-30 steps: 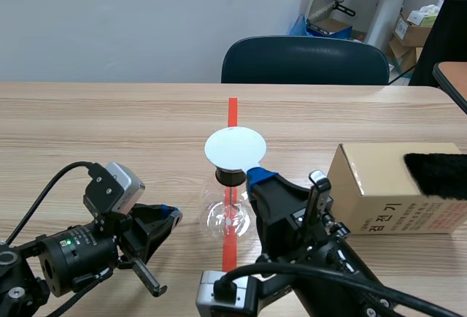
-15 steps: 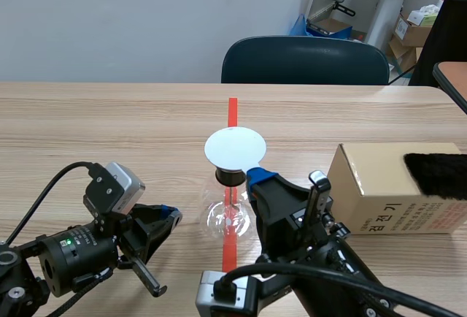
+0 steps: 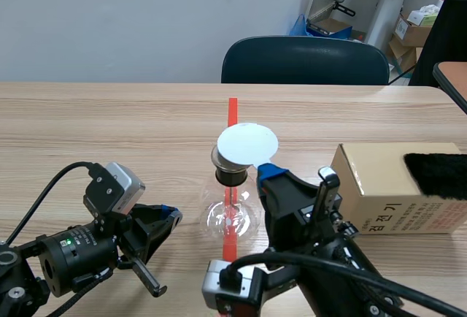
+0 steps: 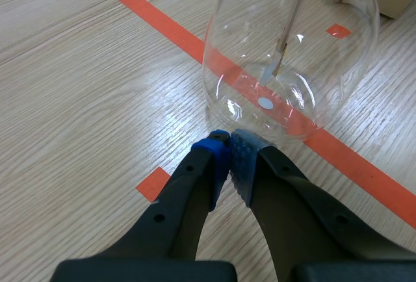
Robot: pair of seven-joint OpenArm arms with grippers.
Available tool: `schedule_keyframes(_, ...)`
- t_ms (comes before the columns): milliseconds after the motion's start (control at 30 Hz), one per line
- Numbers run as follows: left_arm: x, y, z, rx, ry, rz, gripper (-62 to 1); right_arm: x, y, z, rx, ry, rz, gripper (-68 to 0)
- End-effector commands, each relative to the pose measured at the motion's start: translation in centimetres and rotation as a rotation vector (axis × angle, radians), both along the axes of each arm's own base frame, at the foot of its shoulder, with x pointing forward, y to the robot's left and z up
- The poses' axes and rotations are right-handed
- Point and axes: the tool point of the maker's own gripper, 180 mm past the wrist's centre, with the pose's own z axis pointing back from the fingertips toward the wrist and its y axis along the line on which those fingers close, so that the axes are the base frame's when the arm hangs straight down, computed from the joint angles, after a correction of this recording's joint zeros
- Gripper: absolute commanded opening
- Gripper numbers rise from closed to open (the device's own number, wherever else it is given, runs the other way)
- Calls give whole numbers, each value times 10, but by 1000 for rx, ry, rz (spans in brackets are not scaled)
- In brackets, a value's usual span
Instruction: Do the electroscope experiment
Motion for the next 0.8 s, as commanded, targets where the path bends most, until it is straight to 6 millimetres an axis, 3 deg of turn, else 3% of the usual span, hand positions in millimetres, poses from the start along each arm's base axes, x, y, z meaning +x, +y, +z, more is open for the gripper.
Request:
schedule_keyframes(0, 4, -4, 8, -24, -21, -3, -582, 7, -7, 13, 13, -41, -37, -665)
schedule_keyframes(533, 4, -5, 8, -24, -22, -4, -582, 25, -75, 15, 34, -49, -432, -665)
schedule_keyframes(767, 4, -5, 8, -24, -22, -4, -582, 25, -91, 15, 39, -51, -518, -665)
